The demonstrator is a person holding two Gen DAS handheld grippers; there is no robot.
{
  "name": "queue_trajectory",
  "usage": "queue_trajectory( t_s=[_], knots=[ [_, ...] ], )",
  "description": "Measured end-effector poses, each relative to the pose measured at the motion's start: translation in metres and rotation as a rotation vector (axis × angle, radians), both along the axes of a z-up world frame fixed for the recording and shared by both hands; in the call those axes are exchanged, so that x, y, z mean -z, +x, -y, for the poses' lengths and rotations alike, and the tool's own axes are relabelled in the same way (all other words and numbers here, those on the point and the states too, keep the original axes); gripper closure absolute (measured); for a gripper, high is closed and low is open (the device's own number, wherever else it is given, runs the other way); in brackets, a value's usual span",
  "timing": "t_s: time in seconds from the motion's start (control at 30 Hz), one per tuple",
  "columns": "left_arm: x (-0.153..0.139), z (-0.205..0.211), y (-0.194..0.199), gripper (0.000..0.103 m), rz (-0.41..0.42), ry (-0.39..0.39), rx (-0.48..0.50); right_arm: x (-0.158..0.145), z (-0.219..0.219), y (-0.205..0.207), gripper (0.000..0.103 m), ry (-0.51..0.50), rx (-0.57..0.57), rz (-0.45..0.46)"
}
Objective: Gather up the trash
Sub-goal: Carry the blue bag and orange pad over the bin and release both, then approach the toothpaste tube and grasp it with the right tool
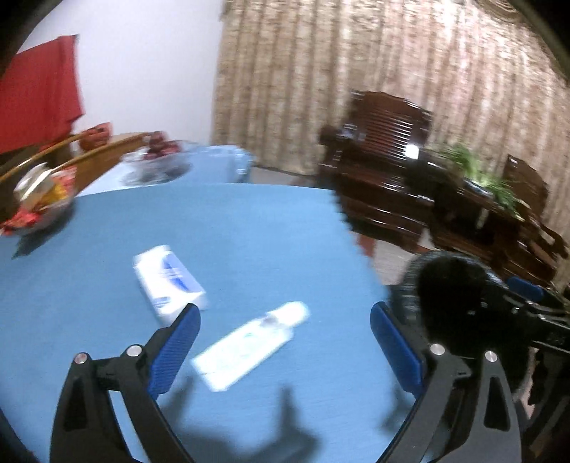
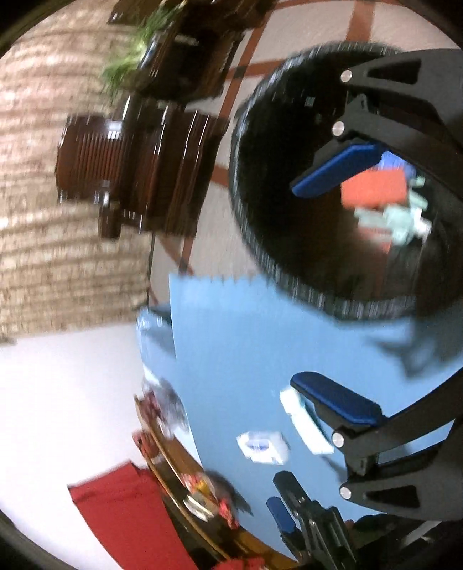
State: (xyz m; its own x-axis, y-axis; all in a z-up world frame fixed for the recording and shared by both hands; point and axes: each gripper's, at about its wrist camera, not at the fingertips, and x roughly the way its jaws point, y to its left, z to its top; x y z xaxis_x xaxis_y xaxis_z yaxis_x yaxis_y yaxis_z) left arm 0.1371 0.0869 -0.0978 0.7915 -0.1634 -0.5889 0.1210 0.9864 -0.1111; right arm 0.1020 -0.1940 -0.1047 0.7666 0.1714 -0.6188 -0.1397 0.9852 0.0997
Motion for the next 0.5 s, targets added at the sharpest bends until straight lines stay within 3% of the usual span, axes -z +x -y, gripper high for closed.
queue_trajectory(
  t_s=[0.23, 0.5],
  knots=[
    [0.014, -0.082, -0.010, 0.009, -0.016, 0.047, -0.146, 0.008, -0.085, 0.014, 0.007, -0.020, -0.134, -0.027],
    [0.040, -0.134, -0.007, 0.009, -0.062, 0.057, -0.208, 0.040, -0.171, 0.022, 0.007, -0.065, -0.187, -0.067]
  ],
)
